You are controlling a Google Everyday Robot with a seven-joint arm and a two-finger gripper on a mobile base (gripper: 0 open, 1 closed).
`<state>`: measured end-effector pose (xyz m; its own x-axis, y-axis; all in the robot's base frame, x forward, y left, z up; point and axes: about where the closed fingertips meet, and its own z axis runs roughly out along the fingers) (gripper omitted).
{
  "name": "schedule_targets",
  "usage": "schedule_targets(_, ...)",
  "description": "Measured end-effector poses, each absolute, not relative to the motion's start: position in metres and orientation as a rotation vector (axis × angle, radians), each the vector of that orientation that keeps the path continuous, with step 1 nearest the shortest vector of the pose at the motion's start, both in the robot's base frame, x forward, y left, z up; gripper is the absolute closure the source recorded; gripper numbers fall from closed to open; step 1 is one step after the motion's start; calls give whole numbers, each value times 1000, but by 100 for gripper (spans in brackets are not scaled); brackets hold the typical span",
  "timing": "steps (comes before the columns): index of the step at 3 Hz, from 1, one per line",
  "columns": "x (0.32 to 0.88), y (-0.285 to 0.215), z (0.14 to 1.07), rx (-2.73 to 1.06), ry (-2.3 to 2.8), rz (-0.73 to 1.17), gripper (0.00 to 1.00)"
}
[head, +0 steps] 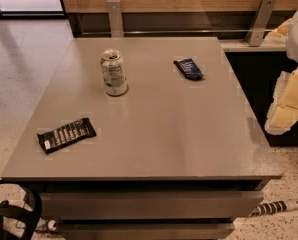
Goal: Pick rxbar blueberry
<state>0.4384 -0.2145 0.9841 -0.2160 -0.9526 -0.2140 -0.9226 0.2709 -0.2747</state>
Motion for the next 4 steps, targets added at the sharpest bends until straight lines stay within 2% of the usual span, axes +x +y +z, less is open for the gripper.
schedule_targets(1,438,-215,984,-1710,2210,-125,0)
schedule_targets(2,462,-225,985,-1607,2213,-100,0)
schedule_targets(4,558,-247,982,-1120,2200,67,0)
